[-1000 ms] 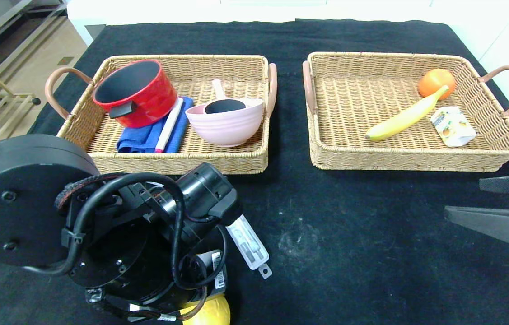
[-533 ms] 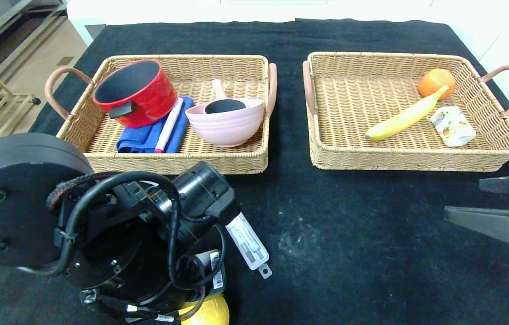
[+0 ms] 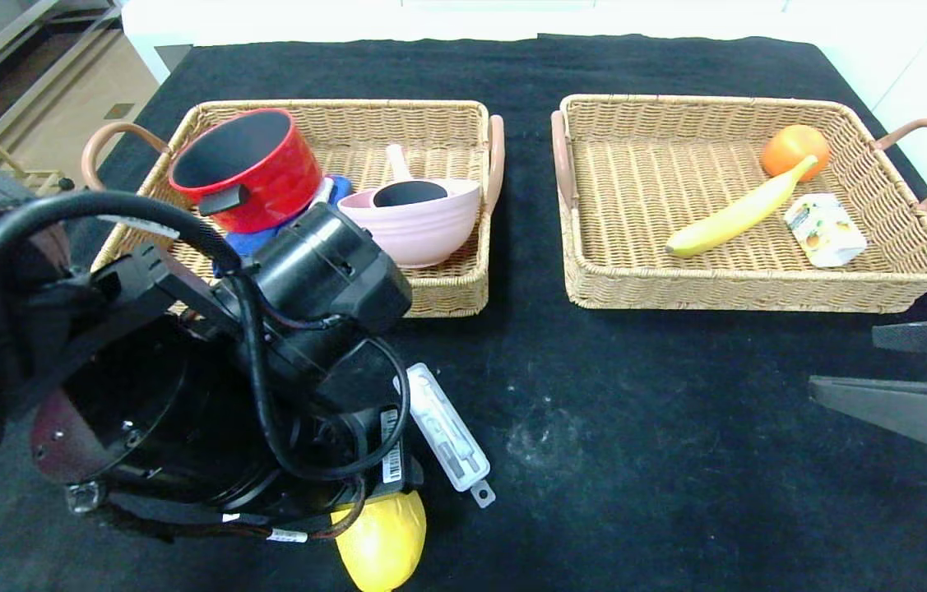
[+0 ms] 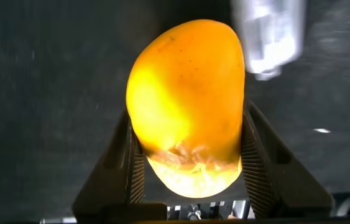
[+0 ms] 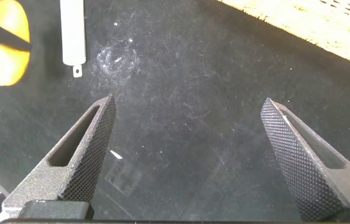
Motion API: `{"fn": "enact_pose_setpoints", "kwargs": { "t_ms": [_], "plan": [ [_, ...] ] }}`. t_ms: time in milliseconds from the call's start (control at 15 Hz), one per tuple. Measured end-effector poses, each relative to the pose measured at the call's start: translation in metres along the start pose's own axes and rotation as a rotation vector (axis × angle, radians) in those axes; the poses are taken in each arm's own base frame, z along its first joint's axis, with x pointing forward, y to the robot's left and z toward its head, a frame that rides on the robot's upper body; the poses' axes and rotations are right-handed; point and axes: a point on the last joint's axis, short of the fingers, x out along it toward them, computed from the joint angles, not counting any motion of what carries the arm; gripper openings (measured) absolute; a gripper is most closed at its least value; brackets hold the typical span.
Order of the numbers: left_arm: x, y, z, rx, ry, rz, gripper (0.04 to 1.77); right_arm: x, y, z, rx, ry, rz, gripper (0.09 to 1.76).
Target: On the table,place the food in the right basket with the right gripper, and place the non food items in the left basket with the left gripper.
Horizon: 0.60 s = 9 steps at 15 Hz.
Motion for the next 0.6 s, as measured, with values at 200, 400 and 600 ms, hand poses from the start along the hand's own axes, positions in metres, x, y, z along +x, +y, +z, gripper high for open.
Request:
{"fn": "enact_pose_setpoints", "kwargs": {
  "t_ms": [200,400,600],
  "plan": [
    [-0.012,-0.008,0.006,0.084,-0.033,-0.063,0.92,0.000,0.000,0.000,0.000,-0.002,0.000,1.71],
    [-0.024,-0.022,0.014,0.138,-0.078,-0.132,0.92,-0.001,0.000,0.000,0.001,-0.004,-0.001,1.71],
    [-0.027,-0.041,0.022,0.200,-0.100,-0.192,0.92,-0.003,0.001,0.001,-0.001,-0.011,0.001,1.71]
  ]
}}
